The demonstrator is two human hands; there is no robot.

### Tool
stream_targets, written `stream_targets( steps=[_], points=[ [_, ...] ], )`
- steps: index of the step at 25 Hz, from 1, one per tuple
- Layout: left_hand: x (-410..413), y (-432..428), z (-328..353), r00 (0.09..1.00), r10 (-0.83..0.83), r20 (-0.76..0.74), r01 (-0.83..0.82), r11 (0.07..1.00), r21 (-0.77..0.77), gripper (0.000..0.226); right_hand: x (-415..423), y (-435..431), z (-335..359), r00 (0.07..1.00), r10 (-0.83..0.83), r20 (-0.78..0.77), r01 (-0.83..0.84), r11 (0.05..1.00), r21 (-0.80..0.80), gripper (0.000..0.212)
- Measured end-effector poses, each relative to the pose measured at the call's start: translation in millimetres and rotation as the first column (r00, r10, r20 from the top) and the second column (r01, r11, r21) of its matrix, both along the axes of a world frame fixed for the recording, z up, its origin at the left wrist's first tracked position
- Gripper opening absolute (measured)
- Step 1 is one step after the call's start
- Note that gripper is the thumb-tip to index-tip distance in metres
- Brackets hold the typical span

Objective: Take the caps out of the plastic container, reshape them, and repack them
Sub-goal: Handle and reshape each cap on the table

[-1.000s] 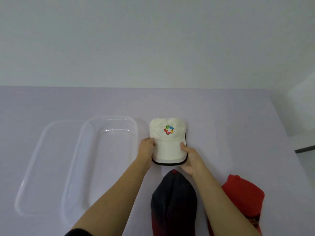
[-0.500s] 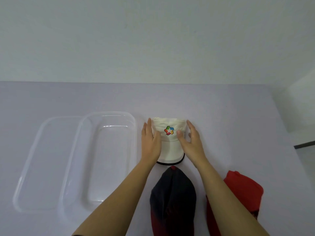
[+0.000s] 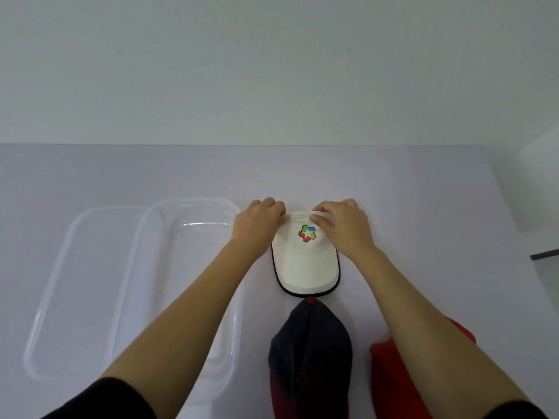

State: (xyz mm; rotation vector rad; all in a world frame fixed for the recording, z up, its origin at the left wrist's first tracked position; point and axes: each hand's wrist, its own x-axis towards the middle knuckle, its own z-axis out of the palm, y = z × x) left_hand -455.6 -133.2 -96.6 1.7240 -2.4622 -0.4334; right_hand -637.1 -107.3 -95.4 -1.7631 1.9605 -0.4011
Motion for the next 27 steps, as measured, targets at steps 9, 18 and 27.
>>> stream_targets(
  steps=[9, 18, 27],
  points=[
    [-11, -4, 14, 0.855, 0.304, -0.42, -0.057, 0.861, 0.506, 0.02, 3, -8, 11, 0.938, -0.006, 0.347, -0.054, 0.985, 0.164, 0.021],
    [-10, -1, -5, 0.97, 0.055, -0.235, -0.013, 0.984, 0.178, 0.031, -5, -8, 2, 0.963, 0.034, 0.269, -0.073, 0.988, 0.135, 0.019],
    [-13, 28, 4, 0.692, 0.622, -0.367, -0.345, 0.731, 0.589, 0.052, 2, 28, -9, 0.683, -0.442, 0.581, 0.285, 0.894, 0.346, 0.062]
  ],
)
